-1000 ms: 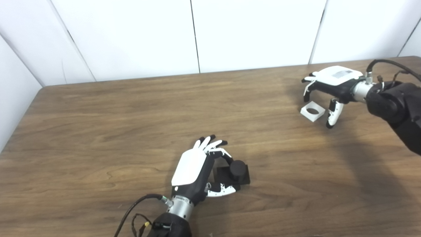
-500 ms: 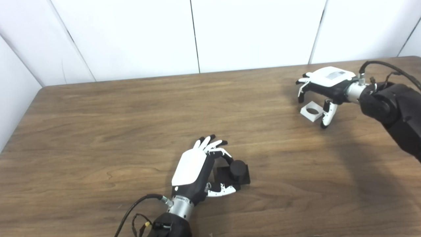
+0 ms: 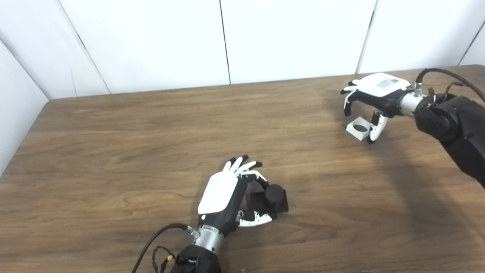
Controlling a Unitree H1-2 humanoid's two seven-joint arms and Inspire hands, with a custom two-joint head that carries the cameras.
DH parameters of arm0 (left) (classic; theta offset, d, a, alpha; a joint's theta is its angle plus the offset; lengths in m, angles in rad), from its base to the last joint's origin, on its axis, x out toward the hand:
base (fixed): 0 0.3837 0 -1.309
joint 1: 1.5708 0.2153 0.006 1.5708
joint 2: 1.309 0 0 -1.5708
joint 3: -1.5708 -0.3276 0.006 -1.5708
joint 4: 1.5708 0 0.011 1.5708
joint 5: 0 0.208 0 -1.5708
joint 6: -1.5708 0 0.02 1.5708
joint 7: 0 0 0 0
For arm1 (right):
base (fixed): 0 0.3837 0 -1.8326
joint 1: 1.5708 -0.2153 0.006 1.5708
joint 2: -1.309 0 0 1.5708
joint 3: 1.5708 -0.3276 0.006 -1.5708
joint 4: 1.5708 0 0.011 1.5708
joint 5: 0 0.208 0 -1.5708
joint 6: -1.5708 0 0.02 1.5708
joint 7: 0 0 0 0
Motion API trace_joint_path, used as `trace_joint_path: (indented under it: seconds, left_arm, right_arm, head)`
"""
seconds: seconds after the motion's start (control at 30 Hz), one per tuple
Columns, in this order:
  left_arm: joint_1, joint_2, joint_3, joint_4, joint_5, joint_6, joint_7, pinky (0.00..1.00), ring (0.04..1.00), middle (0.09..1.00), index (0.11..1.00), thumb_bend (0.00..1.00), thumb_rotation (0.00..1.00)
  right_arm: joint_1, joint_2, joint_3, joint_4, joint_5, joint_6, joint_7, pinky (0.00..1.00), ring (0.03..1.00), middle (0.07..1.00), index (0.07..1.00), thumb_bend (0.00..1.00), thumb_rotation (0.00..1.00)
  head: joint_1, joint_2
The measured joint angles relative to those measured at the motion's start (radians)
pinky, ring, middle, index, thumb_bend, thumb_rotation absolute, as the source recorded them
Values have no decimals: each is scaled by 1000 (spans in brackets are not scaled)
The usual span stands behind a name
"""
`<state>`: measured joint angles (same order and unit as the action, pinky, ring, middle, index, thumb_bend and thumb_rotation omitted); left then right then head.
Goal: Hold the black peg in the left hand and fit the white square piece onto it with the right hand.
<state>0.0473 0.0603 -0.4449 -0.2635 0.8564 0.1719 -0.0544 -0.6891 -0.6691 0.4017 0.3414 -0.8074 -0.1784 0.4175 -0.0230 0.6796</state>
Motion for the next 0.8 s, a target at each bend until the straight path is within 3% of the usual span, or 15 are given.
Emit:
trace_joint_path:
  seconds: [0.8]
  left_arm:
    - [-1,1,4,0,-1,3,-4,1000,980,869,487,513,73]
  right_arm:
    - [1,0,-1,39,5,-20,-20,901,978,921,641,851,105]
  head:
    - [-3,5]
